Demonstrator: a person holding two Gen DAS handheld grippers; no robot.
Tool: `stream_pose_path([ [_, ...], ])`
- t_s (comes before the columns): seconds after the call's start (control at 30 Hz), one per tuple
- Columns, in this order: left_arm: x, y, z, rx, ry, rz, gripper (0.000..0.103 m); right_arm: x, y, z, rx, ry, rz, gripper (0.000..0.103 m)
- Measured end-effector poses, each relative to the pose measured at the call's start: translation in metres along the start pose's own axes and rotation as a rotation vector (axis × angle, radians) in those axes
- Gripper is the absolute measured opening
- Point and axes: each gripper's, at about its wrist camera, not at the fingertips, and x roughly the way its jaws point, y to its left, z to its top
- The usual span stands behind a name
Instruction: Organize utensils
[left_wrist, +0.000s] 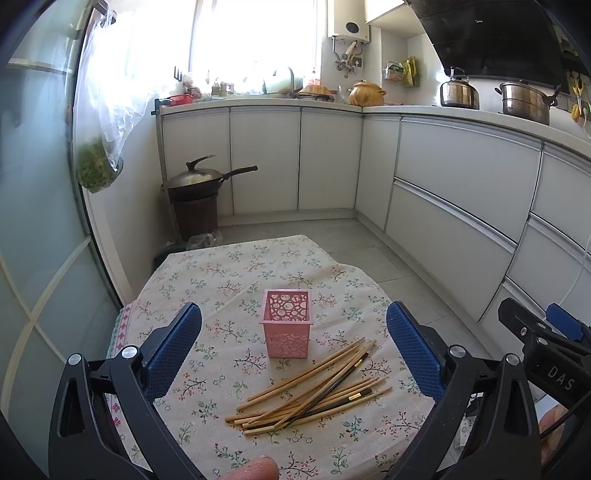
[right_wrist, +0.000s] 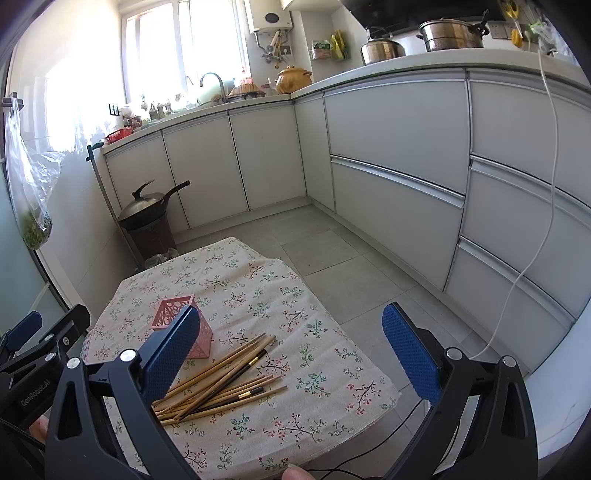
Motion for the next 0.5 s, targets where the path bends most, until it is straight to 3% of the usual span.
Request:
stream_pose_path([
  [0.5, 0.0024, 0.0015, -0.0013, 0.000, 0.006, 0.005, 0.096, 0.0003, -0.0008, -0.0005, 0.003, 0.005, -0.001, 0.096],
])
